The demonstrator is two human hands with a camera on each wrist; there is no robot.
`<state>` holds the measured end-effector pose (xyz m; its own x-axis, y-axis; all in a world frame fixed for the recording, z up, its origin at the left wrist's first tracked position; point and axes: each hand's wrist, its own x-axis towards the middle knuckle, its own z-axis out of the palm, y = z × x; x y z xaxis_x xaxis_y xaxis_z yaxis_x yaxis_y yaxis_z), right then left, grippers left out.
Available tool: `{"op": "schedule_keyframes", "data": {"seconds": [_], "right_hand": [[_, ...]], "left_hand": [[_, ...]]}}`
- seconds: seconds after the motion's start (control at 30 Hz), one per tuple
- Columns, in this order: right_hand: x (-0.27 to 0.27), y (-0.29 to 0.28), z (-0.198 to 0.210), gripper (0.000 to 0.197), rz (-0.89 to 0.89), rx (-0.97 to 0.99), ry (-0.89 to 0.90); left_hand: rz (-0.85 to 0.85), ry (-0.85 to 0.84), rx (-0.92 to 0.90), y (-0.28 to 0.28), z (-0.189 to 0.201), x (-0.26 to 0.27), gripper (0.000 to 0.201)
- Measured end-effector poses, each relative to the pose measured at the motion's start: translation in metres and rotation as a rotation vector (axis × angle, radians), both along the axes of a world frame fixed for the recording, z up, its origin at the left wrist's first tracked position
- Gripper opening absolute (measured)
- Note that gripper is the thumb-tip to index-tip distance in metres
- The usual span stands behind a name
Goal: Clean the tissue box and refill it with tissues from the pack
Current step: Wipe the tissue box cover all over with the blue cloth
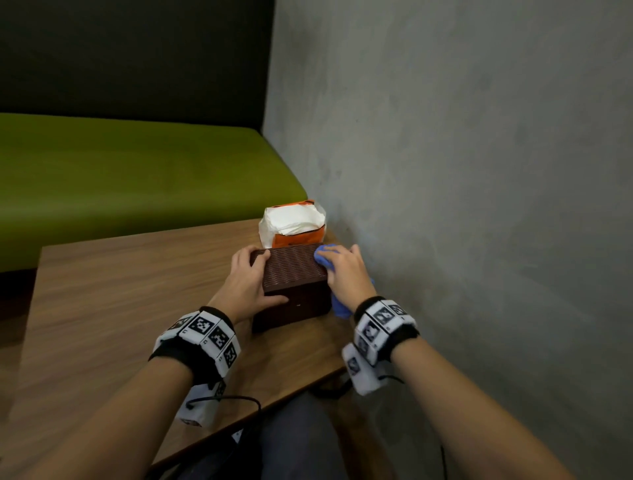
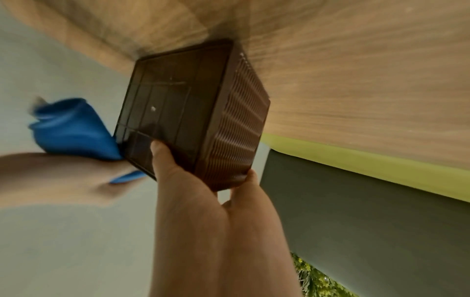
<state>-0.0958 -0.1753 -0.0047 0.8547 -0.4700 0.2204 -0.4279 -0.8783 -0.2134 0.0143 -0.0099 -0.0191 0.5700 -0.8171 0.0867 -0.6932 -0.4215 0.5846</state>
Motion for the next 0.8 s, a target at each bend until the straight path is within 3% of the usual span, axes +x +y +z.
{"op": "schedule_keyframes", "data": {"seconds": [0.07, 0.2, 0.27, 0.33, 0.43, 0.53, 0.63, 0.8], "right_hand": [[0.024, 0.020, 0.002, 0.033, -0.027, -0.020, 0.013], [0.030, 0.071, 0.004, 0.043, 0.193, -0.054, 0.017], [0.010, 0.056, 0.005, 0.044, 0.249, -0.078, -0.017], [-0.008, 0.023, 0.003, 0.044, 0.149, -0.069, -0.020], [-0.020, -0.010, 0.006, 0.037, -0.006, 0.128, -0.048], [-0.017, -0.001, 0.012, 0.028, 0.030, 0.236, -0.095], [-0.019, 0.011, 0.017, 0.039, 0.060, 0.224, -0.027], [-0.028, 0.005, 0.015, 0.043, 0.009, 0.221, -0.111]], "left_hand": [[0.007, -0.005, -0.010, -0.002, -0.001, -0.002, 0.092], [-0.015, 0.008, -0.063, 0.002, -0.004, 0.004, 0.085], [-0.030, -0.003, -0.033, 0.004, -0.005, 0.008, 0.089], [-0.030, 0.005, 0.006, 0.006, -0.002, 0.007, 0.092], [0.001, -0.076, 0.224, -0.006, 0.015, 0.003, 0.093], [0.037, -0.145, 0.524, -0.038, 0.042, -0.007, 0.107], [-0.026, -0.115, 0.460, -0.067, 0.039, -0.017, 0.118], [-0.076, -0.118, 0.359, -0.065, 0.022, -0.019, 0.109]]}}
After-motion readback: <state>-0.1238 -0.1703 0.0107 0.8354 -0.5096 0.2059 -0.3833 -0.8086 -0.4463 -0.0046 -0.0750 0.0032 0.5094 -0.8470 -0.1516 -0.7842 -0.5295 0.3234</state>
